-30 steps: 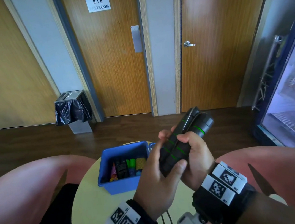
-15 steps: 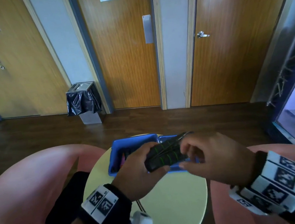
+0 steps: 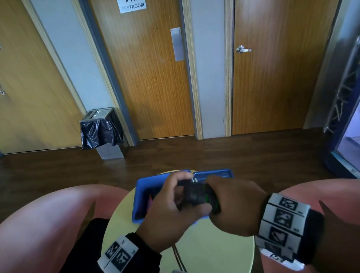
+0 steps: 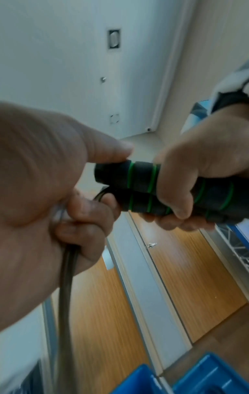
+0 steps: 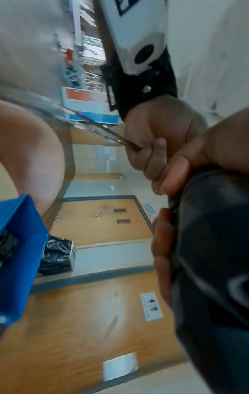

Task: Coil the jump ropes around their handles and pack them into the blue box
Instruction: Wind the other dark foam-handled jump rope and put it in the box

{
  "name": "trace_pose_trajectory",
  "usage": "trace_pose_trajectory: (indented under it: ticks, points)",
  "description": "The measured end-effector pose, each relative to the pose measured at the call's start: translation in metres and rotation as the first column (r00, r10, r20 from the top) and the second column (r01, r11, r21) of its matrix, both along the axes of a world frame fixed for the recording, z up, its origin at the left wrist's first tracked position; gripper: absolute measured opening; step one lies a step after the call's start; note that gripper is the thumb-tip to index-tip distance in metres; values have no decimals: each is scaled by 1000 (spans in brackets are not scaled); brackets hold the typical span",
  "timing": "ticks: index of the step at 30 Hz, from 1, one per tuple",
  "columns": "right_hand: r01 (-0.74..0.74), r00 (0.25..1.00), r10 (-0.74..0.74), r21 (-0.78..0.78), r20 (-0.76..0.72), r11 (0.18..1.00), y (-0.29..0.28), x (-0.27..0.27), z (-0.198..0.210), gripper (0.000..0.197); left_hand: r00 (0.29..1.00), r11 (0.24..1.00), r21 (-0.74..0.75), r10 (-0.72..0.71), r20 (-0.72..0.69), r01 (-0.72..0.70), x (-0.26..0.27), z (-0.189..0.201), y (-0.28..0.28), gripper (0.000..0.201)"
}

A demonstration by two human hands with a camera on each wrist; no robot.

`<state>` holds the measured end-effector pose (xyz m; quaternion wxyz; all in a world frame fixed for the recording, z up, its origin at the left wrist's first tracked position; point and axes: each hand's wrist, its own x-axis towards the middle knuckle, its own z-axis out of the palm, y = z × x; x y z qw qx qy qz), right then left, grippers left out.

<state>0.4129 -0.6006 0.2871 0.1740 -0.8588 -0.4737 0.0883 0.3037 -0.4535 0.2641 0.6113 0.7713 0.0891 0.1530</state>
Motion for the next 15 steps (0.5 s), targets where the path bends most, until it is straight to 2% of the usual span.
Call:
trace_pose_trajectory:
  ticks: [3,5,7,9,10,11,13,14,15]
  points:
    - [76,973,-50,108,-227,991,1,-3,-1,22,994,973,-208,105,13,-100,6,5,-7,44]
    - [150,918,-76,164,-388,975,0,-7,-4,25,992,929,-355,123,27,-106,8,4,-10,48]
    - [213,844,-83,188,-530,959,-2,-9,-7,27,996,918,-389,92,10,-81,10,3,-12,47]
    - [287,742,-68,224,-667,931,-4,-10,-12,23,998,966,-251,52,-26,-57,12,4,-14,31]
    - [347,664,-59,237,-746,908,-6,-11,-15,22,998,988,-145,46,-45,-52,13,4,-15,26]
    - [412,570,-45,238,-820,880,-7,-10,-19,22,997,999,-13,49,-59,-50,15,3,-14,28]
    - [488,387,21,224,-922,844,-11,-10,-23,27,997,968,249,42,-68,-23,14,3,-13,41]
    - [496,308,70,223,-949,839,-13,-10,-23,31,998,952,305,19,-64,1,14,4,-12,43]
    - [496,228,128,229,-965,837,-15,-11,-23,34,998,957,286,-21,-63,38,13,7,-14,40]
